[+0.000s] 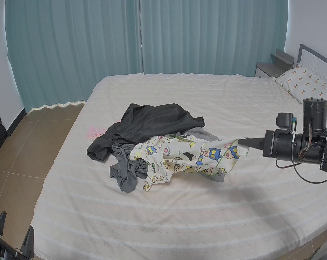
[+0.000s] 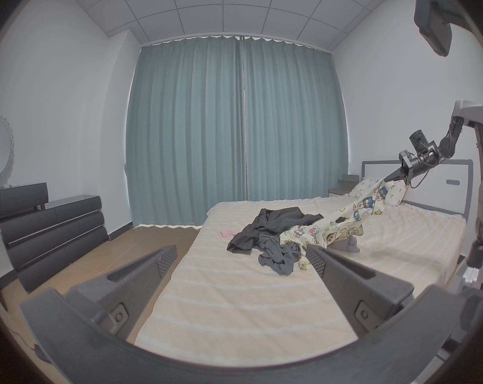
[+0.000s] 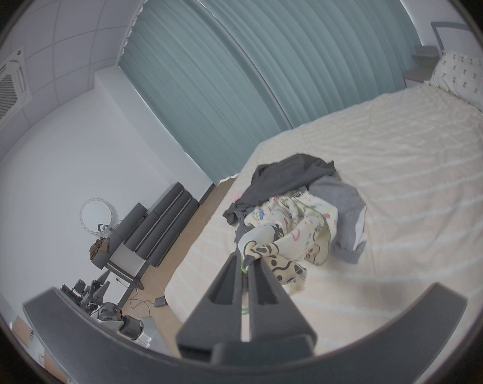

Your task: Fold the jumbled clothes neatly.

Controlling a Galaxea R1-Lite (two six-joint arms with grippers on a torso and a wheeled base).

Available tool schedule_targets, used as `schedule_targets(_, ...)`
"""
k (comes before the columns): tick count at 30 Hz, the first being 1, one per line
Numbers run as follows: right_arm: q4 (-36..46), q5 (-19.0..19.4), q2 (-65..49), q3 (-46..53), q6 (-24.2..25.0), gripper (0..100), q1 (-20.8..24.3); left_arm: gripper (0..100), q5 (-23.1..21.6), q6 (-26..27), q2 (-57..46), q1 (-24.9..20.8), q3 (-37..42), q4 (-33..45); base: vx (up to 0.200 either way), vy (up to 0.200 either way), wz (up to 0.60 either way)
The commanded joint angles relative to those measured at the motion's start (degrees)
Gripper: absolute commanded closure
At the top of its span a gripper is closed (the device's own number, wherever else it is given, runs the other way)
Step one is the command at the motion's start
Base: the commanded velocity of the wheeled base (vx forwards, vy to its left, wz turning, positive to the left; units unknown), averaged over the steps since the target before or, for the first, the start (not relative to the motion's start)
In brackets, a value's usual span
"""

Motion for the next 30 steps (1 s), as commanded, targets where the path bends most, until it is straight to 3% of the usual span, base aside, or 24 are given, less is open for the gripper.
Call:
schedule_targets(1,3.26,0.07,-4.85,-4.46,-0.03,100,0.14,0,-0.70,-11.95,13.36,-0.86,-23.74,-1.98,0.000,0.000,0.00)
schedule_targets(5,4.14,0.16,-6.34,-6.13,-0.03,100,0.23,0,-3.43,-9.49,22.94,-0.86,-29.37,-1.98,0.000,0.000,0.00)
schedule_targets(8,4.93,0.07,-7.75,-9.03,-0.03,100,1.20,0,-6.77,-4.48,31.29,-1.30,-28.22,-1.80,0.000,0.000,0.00)
schedule_targets(11,7.04,0.07,-8.36,-11.49,-0.03,100,1.55,0,-10.11,-2.81,35.68,-2.36,-25.67,-2.42,0.000,0.000,0.00)
schedule_targets(13,11.26,-0.02,-8.98,-16.50,-0.03,100,2.78,0,-14.41,-1.93,40.60,-6.22,-23.30,-4.00,0.000,0.000,0.00)
schedule_targets(19,15.04,-0.02,-9.42,-24.32,0.06,100,5.06,0,-15.20,-2.11,50.71,-15.63,-22.69,-4.70,0.000,0.000,0.00)
schedule_targets(23,14.95,0.07,-9.42,-24.59,0.23,100,7.61,0,-15.20,-2.20,56.86,-22.31,-22.69,-6.20,0.000,0.000,0.00)
schedule_targets(30,14.86,0.16,-9.33,-24.67,0.41,100,11.04,0,-16.17,-2.29,65.12,-27.67,-22.69,-10.15,0.000,0.000,0.00)
